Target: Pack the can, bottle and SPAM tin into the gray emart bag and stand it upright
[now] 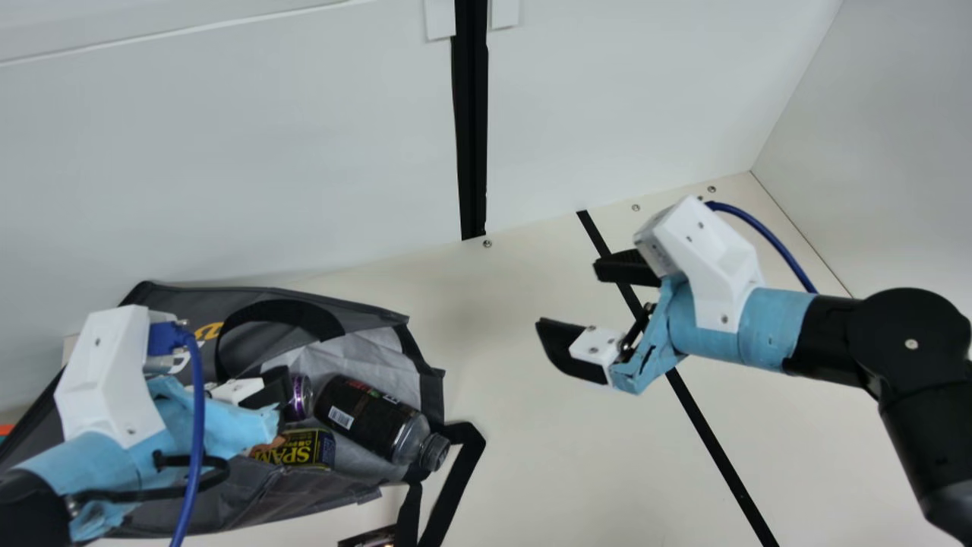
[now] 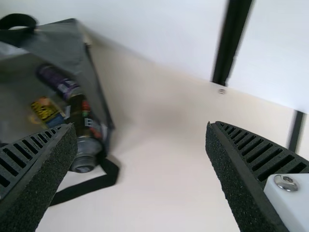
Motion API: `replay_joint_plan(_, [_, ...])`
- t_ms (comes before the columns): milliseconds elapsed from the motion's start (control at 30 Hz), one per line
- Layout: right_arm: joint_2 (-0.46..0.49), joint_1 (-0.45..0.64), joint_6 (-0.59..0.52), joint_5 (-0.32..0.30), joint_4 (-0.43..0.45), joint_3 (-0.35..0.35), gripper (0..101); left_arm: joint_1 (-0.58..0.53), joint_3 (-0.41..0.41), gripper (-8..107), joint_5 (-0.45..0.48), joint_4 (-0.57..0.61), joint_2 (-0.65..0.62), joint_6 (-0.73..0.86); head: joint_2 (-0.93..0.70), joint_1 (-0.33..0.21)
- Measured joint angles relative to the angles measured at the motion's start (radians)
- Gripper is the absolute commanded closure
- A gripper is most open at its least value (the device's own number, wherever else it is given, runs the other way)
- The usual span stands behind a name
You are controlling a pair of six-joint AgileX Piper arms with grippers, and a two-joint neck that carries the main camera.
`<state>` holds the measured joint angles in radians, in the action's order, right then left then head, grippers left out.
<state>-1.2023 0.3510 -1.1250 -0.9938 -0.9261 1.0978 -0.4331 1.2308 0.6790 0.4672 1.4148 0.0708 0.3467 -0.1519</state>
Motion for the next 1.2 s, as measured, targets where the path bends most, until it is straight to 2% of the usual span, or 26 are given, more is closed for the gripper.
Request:
replay_joint_plan(267, [0.053, 0.042, 0.123, 0.09, 0.096, -0.019, 6, 0.0, 0.0, 107, 0.0, 0.0, 0.0, 0.0, 0.002, 0.0])
replay_joint_plan(633, [0.116, 0.065, 0.358, 0.201, 0.317, -0.022, 6, 0.0, 0.0, 107, 0.0, 0.0, 0.0, 0.0, 0.002, 0.0])
replay_joint_plan(900, [0.139, 0.08, 0.543, 0.206, 0.502, 0.013, 6, 0.0, 0.0, 107, 0.0, 0.0, 0.0, 0.0, 0.002, 0.0])
replay_joint_plan(1200, [0.144, 0.078, 0.751, 0.141, 0.711, 0.082, 6, 0.0, 0.0, 107, 0.0, 0.0, 0.0, 0.0, 0.002, 0.0])
